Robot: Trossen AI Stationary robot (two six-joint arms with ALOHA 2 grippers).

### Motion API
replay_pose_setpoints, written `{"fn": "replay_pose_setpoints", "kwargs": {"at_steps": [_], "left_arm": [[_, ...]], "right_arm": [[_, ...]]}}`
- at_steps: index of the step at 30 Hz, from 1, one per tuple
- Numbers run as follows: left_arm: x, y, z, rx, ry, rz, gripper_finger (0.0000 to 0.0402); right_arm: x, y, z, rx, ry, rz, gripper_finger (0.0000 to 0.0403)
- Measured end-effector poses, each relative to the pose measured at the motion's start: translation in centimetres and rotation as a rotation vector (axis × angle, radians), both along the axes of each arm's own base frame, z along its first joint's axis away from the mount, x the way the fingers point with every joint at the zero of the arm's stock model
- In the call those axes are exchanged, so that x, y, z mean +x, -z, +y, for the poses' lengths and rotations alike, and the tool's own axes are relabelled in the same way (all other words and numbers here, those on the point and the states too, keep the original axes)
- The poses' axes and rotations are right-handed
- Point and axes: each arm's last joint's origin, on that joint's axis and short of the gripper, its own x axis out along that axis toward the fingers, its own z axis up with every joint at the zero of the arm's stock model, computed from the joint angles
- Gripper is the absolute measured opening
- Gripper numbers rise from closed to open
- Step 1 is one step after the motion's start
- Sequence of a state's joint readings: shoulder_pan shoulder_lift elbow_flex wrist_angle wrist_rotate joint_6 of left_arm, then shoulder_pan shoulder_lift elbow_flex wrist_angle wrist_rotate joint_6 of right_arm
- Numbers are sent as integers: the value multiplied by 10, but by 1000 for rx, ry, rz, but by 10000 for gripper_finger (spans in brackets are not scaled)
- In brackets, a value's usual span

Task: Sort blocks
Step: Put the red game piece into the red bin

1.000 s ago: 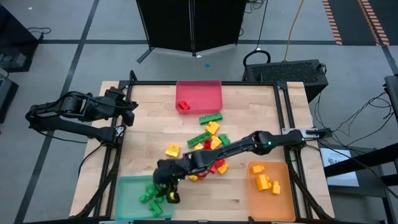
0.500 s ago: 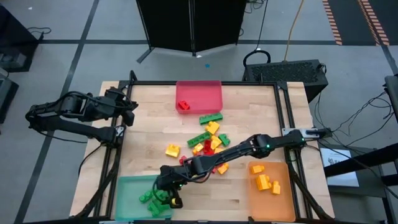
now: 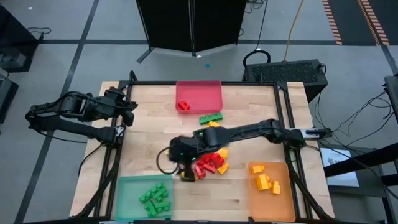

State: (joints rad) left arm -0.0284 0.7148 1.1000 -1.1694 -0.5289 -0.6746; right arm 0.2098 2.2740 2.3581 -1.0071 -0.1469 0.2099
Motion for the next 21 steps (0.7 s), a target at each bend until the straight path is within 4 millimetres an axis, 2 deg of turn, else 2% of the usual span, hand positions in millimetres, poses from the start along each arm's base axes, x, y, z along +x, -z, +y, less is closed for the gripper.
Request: {"fn": "replay_pose_setpoints", "kwargs": {"at_steps": [4, 7, 11, 21], "left_arm": [[-1, 0, 0, 0, 0, -4, 59], [-2, 0, 0, 0, 1, -5, 59], [-2, 0, 0, 4, 6, 1, 59], [-7, 4, 0, 3, 8, 73, 59]], "right_arm": [[-23, 17, -13, -139, 18, 289, 307], [-32, 28, -13, -175, -17, 397, 306], [-35, 48, -12, -198, -48, 469, 306], [-32, 94, -19, -262, -37, 508, 306]]}}
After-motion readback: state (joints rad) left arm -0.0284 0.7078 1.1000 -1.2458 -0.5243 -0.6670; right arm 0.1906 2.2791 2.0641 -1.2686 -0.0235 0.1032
